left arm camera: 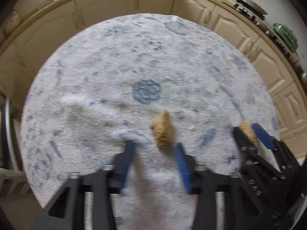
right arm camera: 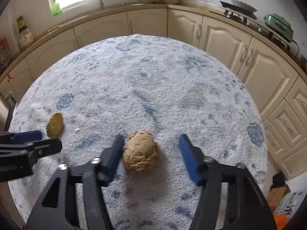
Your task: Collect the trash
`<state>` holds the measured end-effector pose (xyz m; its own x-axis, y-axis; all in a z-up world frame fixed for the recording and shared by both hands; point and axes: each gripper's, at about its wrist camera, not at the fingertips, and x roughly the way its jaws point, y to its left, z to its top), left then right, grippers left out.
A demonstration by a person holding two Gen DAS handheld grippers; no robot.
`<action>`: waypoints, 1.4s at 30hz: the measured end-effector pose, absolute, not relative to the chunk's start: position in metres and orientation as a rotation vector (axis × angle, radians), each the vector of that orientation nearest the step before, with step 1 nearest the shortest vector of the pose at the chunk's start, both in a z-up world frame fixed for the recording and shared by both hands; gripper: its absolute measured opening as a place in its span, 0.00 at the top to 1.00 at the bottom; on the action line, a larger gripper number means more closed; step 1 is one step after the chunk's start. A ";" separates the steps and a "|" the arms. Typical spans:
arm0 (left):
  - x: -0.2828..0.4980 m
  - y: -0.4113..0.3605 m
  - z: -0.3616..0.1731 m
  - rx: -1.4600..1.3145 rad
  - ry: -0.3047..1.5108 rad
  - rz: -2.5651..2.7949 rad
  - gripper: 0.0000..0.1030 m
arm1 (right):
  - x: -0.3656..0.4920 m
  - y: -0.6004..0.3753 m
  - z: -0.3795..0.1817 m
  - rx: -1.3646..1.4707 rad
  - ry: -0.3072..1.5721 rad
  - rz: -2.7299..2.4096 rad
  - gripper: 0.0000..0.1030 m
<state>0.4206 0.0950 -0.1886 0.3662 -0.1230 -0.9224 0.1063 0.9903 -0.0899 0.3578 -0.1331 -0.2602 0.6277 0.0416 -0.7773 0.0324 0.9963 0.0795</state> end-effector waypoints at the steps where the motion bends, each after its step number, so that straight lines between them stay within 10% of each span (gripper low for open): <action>1: 0.422 0.097 -0.189 -0.012 1.194 -0.137 0.92 | 0.358 -0.134 -0.259 0.114 0.891 0.031 0.70; 12: 0.429 0.094 -0.187 -0.046 1.244 -0.215 0.96 | 0.359 -0.138 -0.257 0.137 0.910 0.049 0.71; 21: 0.443 0.086 -0.189 0.014 1.226 -0.208 0.51 | 0.358 -0.139 -0.258 0.133 0.914 0.050 0.70; 28: 0.440 0.075 -0.194 0.080 1.148 -0.168 0.82 | 0.360 -0.139 -0.258 0.132 0.918 0.058 0.70; 42: 0.420 0.068 -0.173 0.108 1.110 -0.179 0.88 | 0.357 -0.143 -0.254 0.154 0.919 0.038 0.71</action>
